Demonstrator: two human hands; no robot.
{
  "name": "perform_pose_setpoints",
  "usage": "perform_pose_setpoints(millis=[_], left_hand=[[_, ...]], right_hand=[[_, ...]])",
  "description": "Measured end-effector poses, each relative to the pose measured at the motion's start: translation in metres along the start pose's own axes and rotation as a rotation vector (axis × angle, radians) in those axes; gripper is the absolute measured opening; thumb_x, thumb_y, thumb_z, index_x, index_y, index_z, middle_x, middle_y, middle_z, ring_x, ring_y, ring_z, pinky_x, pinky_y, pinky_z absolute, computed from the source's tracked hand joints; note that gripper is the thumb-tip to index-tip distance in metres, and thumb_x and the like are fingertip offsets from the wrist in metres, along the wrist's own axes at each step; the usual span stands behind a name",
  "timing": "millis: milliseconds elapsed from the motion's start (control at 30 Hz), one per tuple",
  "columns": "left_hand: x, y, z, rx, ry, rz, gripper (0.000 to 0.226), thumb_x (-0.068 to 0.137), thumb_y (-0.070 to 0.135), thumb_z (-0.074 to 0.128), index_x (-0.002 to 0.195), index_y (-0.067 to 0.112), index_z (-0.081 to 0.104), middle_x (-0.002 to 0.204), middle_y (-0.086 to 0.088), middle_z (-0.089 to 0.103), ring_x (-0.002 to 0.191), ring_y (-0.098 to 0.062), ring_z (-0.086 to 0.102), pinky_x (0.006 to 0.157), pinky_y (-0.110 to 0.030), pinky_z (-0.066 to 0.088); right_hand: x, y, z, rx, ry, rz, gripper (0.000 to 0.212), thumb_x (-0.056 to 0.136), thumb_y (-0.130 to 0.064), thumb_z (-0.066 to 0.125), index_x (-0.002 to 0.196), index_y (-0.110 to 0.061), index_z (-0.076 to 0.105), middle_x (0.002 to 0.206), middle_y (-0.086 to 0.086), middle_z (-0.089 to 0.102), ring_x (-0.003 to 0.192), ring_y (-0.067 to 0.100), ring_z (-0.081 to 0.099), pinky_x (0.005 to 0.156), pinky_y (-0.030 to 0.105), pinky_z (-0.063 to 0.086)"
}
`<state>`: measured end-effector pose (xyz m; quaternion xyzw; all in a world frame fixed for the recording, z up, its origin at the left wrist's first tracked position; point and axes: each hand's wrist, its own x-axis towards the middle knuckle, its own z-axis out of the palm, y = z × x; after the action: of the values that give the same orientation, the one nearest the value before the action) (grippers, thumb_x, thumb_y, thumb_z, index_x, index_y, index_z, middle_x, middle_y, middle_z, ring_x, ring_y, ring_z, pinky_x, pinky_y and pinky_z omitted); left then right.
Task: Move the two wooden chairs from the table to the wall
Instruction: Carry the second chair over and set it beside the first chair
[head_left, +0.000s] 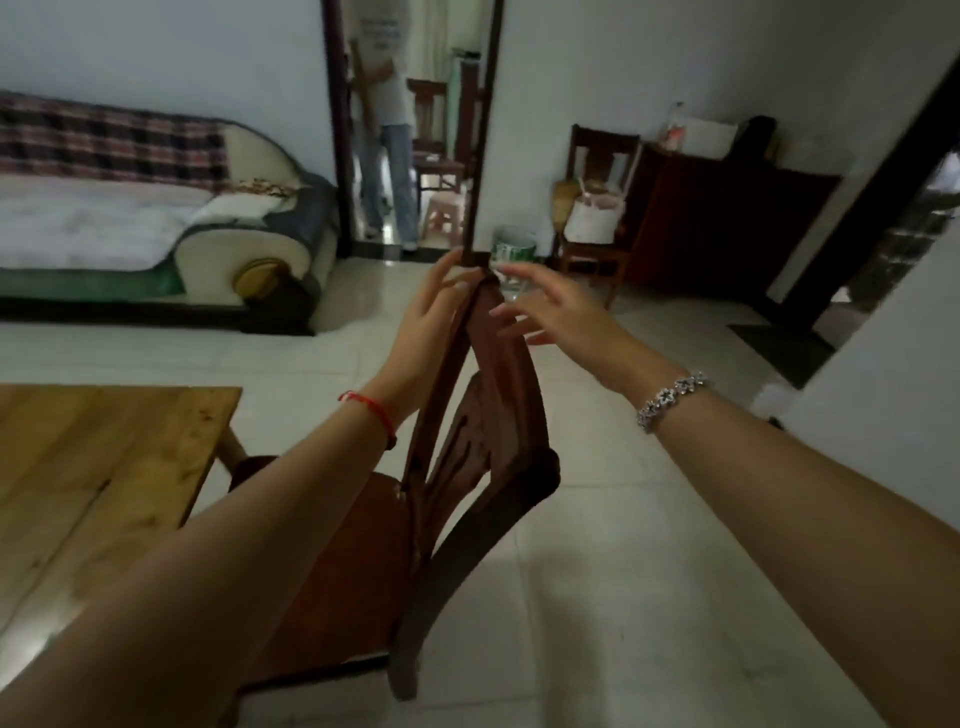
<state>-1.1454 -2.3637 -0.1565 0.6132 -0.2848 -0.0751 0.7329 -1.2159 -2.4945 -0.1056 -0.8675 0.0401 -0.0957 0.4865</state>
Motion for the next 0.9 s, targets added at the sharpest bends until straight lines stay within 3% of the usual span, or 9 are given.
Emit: perform_pose_setpoints(millis=[133,267,400,600,700,767,833,900], left_hand=[[-0.005,-0.02,0.037,0.079,0.23,-0.085,0.041,0.097,0.021,0.039,0.138,0.022,0.036,0.12,0.006,0.052,0.097,0.01,0.052,0.065,0.001,0.041],[-0.014,-0.036,0.065,0.137,0.446,-0.166,0.043,0.096,0.023,0.039,0.139,0.022,0.034,0.121,0.006,0.05,0.103,0.004,0.048,0.071,-0.007,0.034],[-0.016,-0.049,0.091,0.182,0.54,-0.246,0.044,0.096,0.022,0.038,0.139,0.022,0.032,0.125,0.004,0.047,0.104,0.002,0.047,0.073,-0.004,0.033],[0.003,-0.065,0.104,0.254,0.635,-0.448,0.053,0.094,0.023,0.04,0.144,0.02,0.023,0.146,-0.013,0.037,0.13,-0.025,0.038,0.098,-0.032,0.032],[0.017,-0.076,0.102,0.323,0.559,-0.695,0.064,0.09,0.028,0.048,0.146,0.019,0.017,0.148,-0.014,0.035,0.132,-0.028,0.037,0.111,-0.042,0.032],[0.025,-0.082,0.103,0.464,0.33,-0.929,0.071,0.086,0.04,0.054,0.146,0.02,0.02,0.15,-0.009,0.032,0.136,-0.027,0.033,0.114,-0.041,0.025],[0.03,-0.083,0.108,0.553,0.123,-1.044,0.064,0.082,0.039,0.061,0.137,0.019,0.034,0.131,-0.002,0.05,0.122,-0.023,0.046,0.106,-0.037,0.035],[0.032,-0.084,0.114,0.662,0.151,-1.059,0.051,0.079,0.029,0.066,0.125,0.019,0.045,0.096,0.006,0.056,0.096,-0.015,0.055,0.085,-0.026,0.045]], right_hand=[[0.035,0.027,-0.025,-0.043,-0.261,-0.103,0.032,0.092,-0.029,0.049,0.124,-0.033,0.049,0.097,-0.006,0.068,0.086,0.004,0.066,0.065,0.014,0.045],[0.061,0.048,-0.038,-0.056,-0.486,-0.176,0.034,0.092,-0.034,0.047,0.126,-0.038,0.044,0.11,0.0,0.066,0.094,0.013,0.066,0.078,0.029,0.047],[0.084,0.068,-0.039,-0.052,-0.643,-0.244,0.039,0.092,-0.031,0.048,0.13,-0.035,0.042,0.107,-0.002,0.066,0.096,0.014,0.065,0.089,0.038,0.048],[0.12,0.09,-0.035,-0.182,-0.865,-0.358,0.045,0.092,-0.033,0.047,0.135,-0.035,0.035,0.11,0.003,0.063,0.099,0.014,0.06,0.094,0.036,0.042],[0.145,0.102,-0.035,-0.274,-0.961,-0.381,0.048,0.092,-0.038,0.045,0.137,-0.039,0.028,0.114,0.003,0.058,0.103,0.017,0.058,0.094,0.036,0.037],[0.162,0.11,-0.034,-0.323,-1.014,-0.385,0.049,0.092,-0.04,0.042,0.138,-0.042,0.023,0.118,0.002,0.056,0.102,0.017,0.058,0.094,0.037,0.036],[0.177,0.118,-0.033,-0.36,-1.063,-0.392,0.052,0.092,-0.041,0.041,0.139,-0.043,0.019,0.118,0.002,0.055,0.098,0.016,0.059,0.095,0.039,0.037],[0.188,0.125,-0.029,-0.39,-1.138,-0.388,0.057,0.089,-0.04,0.043,0.139,-0.044,0.016,0.115,-0.001,0.054,0.093,0.01,0.059,0.095,0.039,0.035]])
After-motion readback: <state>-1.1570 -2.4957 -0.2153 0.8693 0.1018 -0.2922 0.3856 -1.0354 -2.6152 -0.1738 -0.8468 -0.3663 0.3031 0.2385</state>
